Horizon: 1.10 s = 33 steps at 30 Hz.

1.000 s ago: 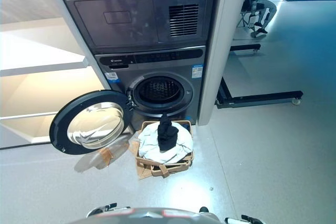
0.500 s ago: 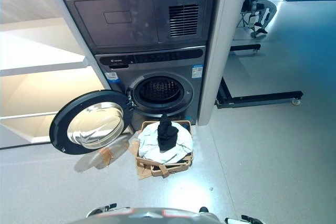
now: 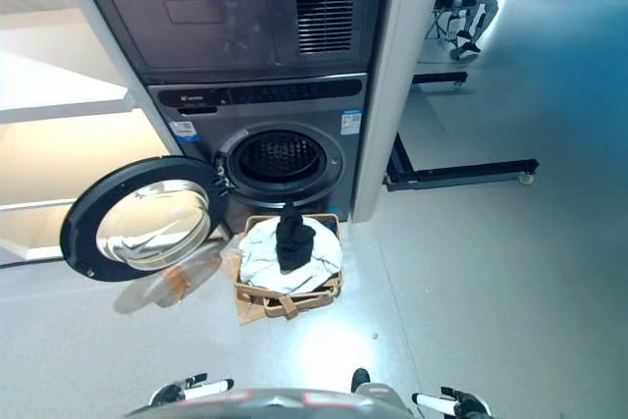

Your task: Put the clothes in the basket into the washing machine.

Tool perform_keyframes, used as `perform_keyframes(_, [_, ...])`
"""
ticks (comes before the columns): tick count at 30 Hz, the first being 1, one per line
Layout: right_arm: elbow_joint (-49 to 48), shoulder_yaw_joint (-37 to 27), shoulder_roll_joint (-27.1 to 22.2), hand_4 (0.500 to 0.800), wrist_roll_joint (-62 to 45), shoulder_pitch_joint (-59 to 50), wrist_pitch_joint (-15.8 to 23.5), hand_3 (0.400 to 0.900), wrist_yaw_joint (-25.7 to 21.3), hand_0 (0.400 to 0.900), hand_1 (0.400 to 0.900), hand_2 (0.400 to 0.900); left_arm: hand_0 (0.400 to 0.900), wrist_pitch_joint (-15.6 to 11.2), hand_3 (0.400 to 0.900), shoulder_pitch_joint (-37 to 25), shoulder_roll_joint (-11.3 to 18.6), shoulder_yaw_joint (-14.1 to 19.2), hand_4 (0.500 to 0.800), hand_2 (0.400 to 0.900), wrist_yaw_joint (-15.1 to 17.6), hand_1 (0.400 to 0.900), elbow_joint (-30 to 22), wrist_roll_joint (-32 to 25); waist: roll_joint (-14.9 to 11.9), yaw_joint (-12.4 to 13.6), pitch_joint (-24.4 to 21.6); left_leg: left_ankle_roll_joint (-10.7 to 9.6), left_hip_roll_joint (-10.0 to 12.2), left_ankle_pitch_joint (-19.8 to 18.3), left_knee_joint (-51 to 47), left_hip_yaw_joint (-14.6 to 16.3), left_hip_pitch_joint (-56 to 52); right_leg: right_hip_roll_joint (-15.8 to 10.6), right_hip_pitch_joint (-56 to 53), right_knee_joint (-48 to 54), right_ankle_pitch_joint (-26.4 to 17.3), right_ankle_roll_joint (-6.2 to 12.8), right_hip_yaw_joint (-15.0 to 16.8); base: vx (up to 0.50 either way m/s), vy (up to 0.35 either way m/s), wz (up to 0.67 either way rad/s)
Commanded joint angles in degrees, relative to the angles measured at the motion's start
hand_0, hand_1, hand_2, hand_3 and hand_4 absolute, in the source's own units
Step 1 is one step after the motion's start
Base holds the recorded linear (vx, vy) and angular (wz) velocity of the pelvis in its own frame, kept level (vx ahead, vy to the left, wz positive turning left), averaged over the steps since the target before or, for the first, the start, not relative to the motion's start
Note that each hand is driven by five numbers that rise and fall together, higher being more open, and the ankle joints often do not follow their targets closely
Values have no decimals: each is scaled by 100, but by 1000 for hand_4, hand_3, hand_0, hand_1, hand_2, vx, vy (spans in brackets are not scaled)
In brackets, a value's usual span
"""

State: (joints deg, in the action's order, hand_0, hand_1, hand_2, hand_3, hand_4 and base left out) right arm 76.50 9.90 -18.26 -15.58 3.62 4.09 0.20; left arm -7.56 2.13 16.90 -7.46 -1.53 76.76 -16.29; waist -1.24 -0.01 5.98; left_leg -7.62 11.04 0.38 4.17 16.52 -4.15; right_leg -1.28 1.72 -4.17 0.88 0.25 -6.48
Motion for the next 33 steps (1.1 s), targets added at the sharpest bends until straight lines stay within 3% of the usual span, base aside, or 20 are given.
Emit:
perform_keyframes(1, [120,91,-423,800,-4,-166,233,900,-155,900,900,900,900,-99,900,-179,44,58,800,900,-27,900,-17,-239,86,67,199,76,618,917,1455,-468,807,116,-92,-484,427,-13,205,91,-361,46])
perform_keyframes(2, [112,82,-442,800,-22,-140,224,900,-163,900,900,900,900,-88,900,-155,51,44,800,900,-21,900,-19,-225,69,12,235,104,708,914,1634,-319,919,145,-136,-514,507,-77,159,124,-266,31])
perform_keyframes(3, [115,76,-457,800,-34,-127,219,900,-174,900,900,900,900,-75,900,-146,48,37,800,900,-36,900,-23,-224,69,23,256,156,597,803,1603,-321,982,144,-136,-601,592,-83,126,75,-179,19])
perform_keyframes(5, [137,36,-505,800,-85,-160,207,900,-169,900,900,900,900,-71,900,-163,14,7,800,900,-51,900,-8,-174,70,43,315,275,41,425,1520,-379,1399,107,-147,-600,596,-19,101,31,-63,12])
perform_keyframes(6, [137,36,-506,800,-86,-161,207,900,-169,900,900,900,900,-72,900,-163,13,7,800,900,-51,900,-7,-174,72,33,308,281,37,414,1534,-388,1416,103,-139,-605,602,-14,92,38,-50,17])
perform_keyframes(7, [153,-6,-540,800,-95,-187,202,900,-173,900,900,900,900,-64,900,-157,10,-1,800,900,-53,900,9,-127,78,26,302,332,-158,333,1338,-355,1646,112,-167,-562,561,19,49,119,-77,7])
perform_keyframes(9, [103,-38,-599,800,-94,-235,205,900,-193,900,900,900,900,-77,900,-133,33,3,800,900,-41,900,-16,-72,198,93,402,210,-376,871,446,-140,1837,272,-219,-587,597,39,-18,163,-59,-5])
perform_keyframes(10, [103,-38,-599,800,-94,-235,205,900,-193,900,900,900,900,-77,900,-133,32,3,800,900,-40,900,-16,-72,194,93,408,211,-386,885,421,-136,1818,265,-225,-588,599,41,-18,194,26,-20])
perform_keyframes(11, [86,-34,-624,800,-118,-272,229,900,-229,900,900,900,900,-93,900,-96,25,34,800,900,-24,900,-22,-64,237,163,470,218,-592,951,-105,-194,1891,343,-371,-559,679,62,-5,225,33,-20])
perform_keyframes(13, [86,-33,-630,800,-150,-276,256,900,-238,900,900,900,900,-121,900,-40,30,63,800,900,-21,900,-9,-52,264,202,490,257,-742,934,-442,-139,1910,424,-565,-519,791,59,37,305,53,-25])
perform_keyframes(18, [155,-66,-618,800,-129,-205,241,900,-188,900,900,900,900,-173,900,72,39,122,800,900,-13,900,-49,-43,274,222,266,377,-715,965,-917,416,1727,511,-962,-366,1055,126,268,368,131,-32])
perform_keyframes(22, [174,-36,-537,800,-94,-241,228,900,-174,900,900,900,900,-184,900,-16,153,127,800,900,16,900,-68,-34,23,295,124,526,-759,955,-682,592,1785,297,-1039,-466,1198,238,378,399,235,-22])
perform_keyframes(26, [258,-8,-486,800,-2,-215,193,900,-109,900,900,900,900,-181,900,-188,304,77,800,900,6,900,-99,-39,-388,351,-37,789,-956,359,-106,633,1967,8,-990,-836,630,588,438,393,250,-5])
perform_keyframes(27, [260,-9,-484,800,-1,-216,194,900,-109,900,900,900,900,-181,900,-190,306,76,800,900,6,900,-98,-39,-390,355,-43,793,-955,348,-94,637,1978,5,-982,-839,633,591,443,412,321,2])
perform_keyframes(28, [262,-25,-495,800,-10,-241,206,900,-94,900,900,900,900,-179,900,-245,378,106,800,900,-3,900,-113,-72,-532,388,-42,917,-1105,102,-3,635,1938,-74,-950,-1136,117,793,504,373,280,14])
perform_keyframes(31, [258,-59,-470,800,-71,-284,206,900,-63,900,900,900,900,-189,900,-331,481,117,800,900,17,900,-125,-93,-648,422,-20,1072,-1327,-103,-74,509,1815,-33,-678,-1864,-694,1168,577,378,284,29])
perform_keyframes(33, [232,-44,-454,800,-50,-307,208,900,-40,900,900,900,900,-183,900,-417,548,99,800,900,37,900,-132,-75,-612,354,62,1122,-1388,-119,-275,344,1591,42,-354,-2598,-972,1250,529,293,191,53])
